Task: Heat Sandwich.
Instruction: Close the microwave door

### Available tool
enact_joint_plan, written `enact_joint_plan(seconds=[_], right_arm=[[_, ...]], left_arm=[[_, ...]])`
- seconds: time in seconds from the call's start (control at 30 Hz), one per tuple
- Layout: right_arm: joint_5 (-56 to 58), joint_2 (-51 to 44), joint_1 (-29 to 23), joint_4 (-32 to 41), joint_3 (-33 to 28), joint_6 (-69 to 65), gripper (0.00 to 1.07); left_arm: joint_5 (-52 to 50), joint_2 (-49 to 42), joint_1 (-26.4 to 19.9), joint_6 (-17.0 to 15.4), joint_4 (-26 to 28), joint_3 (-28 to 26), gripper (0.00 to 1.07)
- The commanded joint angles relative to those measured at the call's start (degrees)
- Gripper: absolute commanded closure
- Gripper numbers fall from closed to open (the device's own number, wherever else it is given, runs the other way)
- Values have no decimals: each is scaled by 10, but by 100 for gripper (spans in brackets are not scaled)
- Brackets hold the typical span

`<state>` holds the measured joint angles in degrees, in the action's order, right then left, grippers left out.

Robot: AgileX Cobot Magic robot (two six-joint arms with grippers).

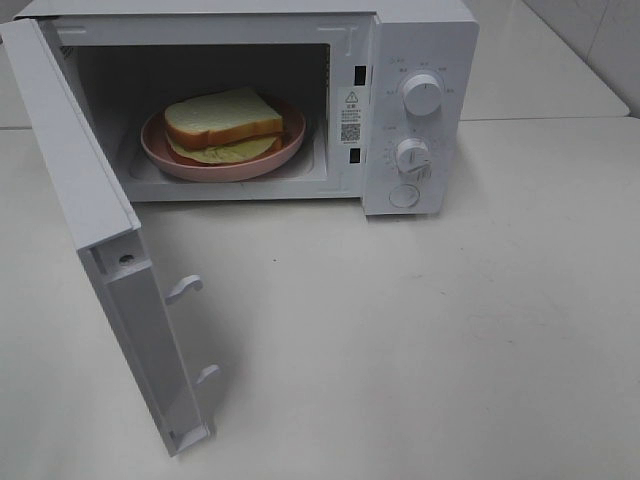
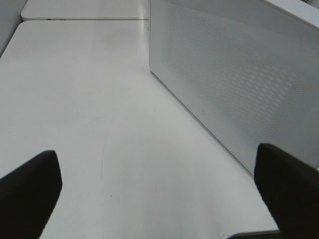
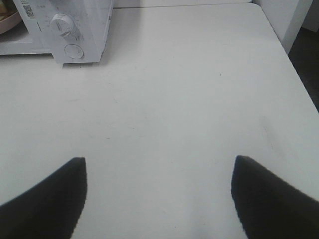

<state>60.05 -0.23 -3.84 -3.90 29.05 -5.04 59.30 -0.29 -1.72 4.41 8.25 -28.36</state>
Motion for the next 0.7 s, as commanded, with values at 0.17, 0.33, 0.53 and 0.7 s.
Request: enact_joint_plan(seconds=[0.17,0.33,0.53,0.7], right_arm=[[-5,-15,5,2,-2,3,31],[-5,-15,5,2,-2,3,31],[-5,-15,5,2,-2,3,31],[-5,-15,5,2,-2,3,31]], left_arm=[[1,-10,-1,-2,-2,1,3],[1,-10,-1,-2,-2,1,3],[1,-10,-1,-2,-2,1,3],[1,-11,-1,-2,-1,1,3]])
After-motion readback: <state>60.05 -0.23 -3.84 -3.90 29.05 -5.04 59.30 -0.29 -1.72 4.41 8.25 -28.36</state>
